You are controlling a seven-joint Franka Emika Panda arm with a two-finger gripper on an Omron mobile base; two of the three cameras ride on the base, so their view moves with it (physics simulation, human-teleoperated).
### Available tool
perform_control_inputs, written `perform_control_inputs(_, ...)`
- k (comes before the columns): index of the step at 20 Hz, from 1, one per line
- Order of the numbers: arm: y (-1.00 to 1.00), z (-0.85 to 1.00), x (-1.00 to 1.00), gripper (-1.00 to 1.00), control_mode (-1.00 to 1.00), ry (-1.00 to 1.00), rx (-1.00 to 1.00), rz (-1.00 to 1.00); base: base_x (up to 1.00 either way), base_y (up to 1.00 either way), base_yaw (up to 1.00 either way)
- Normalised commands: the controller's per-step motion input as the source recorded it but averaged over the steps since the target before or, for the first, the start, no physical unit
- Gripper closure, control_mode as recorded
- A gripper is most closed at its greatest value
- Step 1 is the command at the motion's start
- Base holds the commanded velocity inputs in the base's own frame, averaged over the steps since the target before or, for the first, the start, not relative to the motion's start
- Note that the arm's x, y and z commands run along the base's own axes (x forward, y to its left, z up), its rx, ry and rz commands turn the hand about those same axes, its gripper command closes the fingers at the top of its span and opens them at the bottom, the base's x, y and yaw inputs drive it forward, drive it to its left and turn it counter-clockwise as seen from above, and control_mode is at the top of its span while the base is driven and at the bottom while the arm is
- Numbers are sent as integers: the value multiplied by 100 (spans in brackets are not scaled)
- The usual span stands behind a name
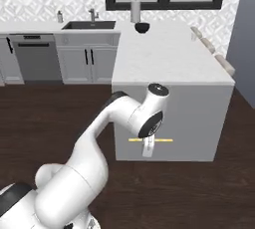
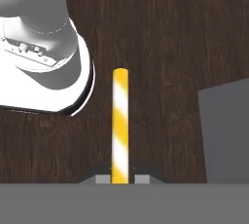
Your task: Take a straw from the drawer in front and place it inside the glass cup on the dining counter.
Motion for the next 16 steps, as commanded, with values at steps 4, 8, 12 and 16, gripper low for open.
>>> perform_control_inputs(4,0,0,0,100,100,0,0,0,79,0,-3)
perform_control_inputs(8,0,0,0,100,100,0,0,0,54,-66,5)
perform_control_inputs(12,0,0,0,100,100,0,0,0,29,-82,10)
perform_control_inputs(16,0,0,0,100,100,0,0,0,12,-57,7)
